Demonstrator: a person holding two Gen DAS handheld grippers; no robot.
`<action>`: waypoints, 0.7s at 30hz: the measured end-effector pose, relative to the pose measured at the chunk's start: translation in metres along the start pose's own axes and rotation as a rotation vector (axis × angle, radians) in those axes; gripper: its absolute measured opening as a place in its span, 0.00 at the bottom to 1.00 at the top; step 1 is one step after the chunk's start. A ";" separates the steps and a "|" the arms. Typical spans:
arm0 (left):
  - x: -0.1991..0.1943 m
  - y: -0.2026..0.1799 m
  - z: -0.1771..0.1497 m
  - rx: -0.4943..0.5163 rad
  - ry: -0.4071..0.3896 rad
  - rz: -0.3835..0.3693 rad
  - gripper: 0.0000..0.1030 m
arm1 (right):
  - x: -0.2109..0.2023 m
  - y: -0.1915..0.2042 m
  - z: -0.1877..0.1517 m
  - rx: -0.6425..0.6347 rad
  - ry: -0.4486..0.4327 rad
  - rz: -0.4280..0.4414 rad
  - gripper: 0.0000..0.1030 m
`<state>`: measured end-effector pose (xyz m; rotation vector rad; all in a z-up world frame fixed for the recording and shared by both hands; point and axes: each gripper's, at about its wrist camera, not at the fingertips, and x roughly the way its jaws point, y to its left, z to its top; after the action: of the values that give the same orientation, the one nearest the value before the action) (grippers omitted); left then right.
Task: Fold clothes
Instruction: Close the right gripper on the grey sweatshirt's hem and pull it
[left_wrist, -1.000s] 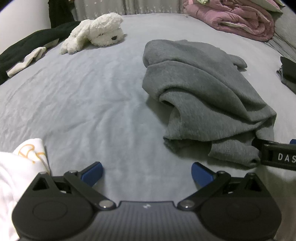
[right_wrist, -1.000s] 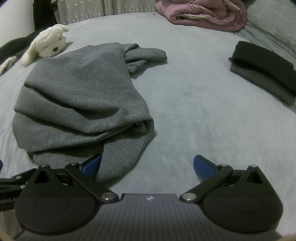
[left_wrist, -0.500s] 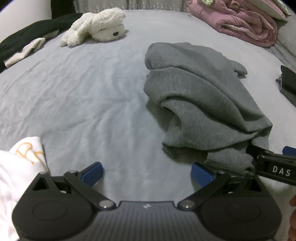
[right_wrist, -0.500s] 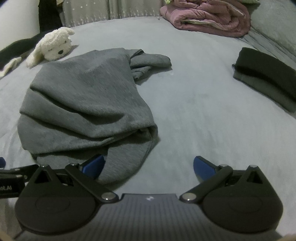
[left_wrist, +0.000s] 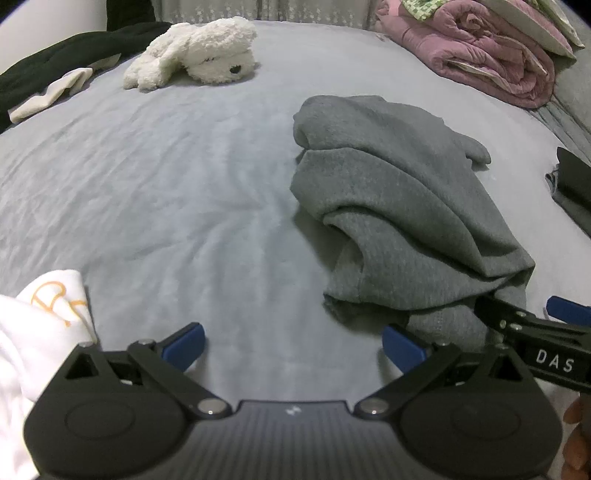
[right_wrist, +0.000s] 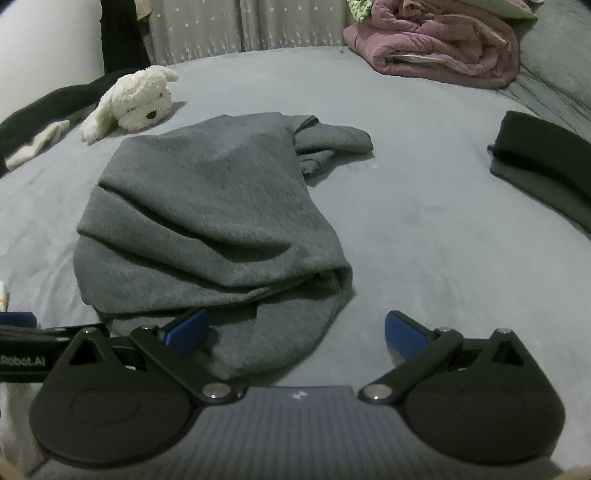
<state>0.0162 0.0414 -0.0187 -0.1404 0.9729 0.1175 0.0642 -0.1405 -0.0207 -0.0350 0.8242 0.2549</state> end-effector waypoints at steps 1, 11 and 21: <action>-0.001 0.001 0.000 0.000 0.000 -0.003 1.00 | 0.000 0.000 0.000 0.002 -0.002 0.001 0.90; -0.008 0.006 -0.001 -0.015 -0.001 -0.016 1.00 | -0.003 0.000 -0.001 0.004 -0.023 -0.019 0.30; -0.016 0.005 -0.006 0.001 -0.022 -0.013 1.00 | -0.024 -0.012 -0.003 0.032 -0.059 0.018 0.05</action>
<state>0.0012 0.0450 -0.0093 -0.1444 0.9504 0.1067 0.0489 -0.1579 -0.0058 0.0102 0.7704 0.2581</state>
